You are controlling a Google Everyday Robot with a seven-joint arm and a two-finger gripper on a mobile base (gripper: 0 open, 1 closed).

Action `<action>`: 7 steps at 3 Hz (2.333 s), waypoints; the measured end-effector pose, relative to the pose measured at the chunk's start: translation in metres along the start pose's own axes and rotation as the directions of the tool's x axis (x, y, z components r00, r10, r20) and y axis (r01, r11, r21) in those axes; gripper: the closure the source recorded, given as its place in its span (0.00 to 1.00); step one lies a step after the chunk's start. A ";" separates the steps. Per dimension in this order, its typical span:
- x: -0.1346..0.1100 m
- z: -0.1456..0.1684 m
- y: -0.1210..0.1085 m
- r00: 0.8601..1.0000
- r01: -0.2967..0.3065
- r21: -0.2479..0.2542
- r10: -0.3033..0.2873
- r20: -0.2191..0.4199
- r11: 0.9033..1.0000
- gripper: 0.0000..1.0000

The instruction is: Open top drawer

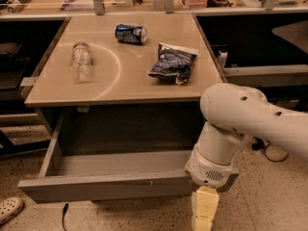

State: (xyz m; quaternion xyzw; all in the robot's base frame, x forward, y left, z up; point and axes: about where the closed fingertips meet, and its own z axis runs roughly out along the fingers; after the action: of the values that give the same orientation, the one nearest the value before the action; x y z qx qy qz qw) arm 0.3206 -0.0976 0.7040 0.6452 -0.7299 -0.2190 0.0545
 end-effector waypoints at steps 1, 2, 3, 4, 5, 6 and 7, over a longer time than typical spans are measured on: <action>-0.011 -0.028 -0.014 0.999 0.029 0.069 -0.030 0.017 0.997 0.00; -0.025 -0.051 -0.032 0.998 0.047 0.128 -0.050 0.022 0.991 0.00; -0.033 -0.041 -0.047 0.998 0.054 0.126 -0.052 -0.021 0.990 0.00; -0.029 -0.007 -0.057 0.995 0.030 0.048 -0.025 -0.100 0.998 0.00; -0.018 0.028 -0.061 0.985 -0.001 -0.040 -0.006 -0.172 0.999 0.00; -0.009 0.047 -0.058 0.975 -0.014 -0.098 -0.008 -0.222 0.995 0.00; -0.009 0.045 -0.056 0.975 -0.015 -0.101 -0.008 -0.224 0.995 0.00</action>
Offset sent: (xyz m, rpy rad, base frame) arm 0.0845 0.0164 0.0588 0.0274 -0.2080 0.0083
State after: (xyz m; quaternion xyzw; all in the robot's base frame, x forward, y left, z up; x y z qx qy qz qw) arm 0.3576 -0.0819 0.6436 0.6608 -0.7081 -0.1818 0.1696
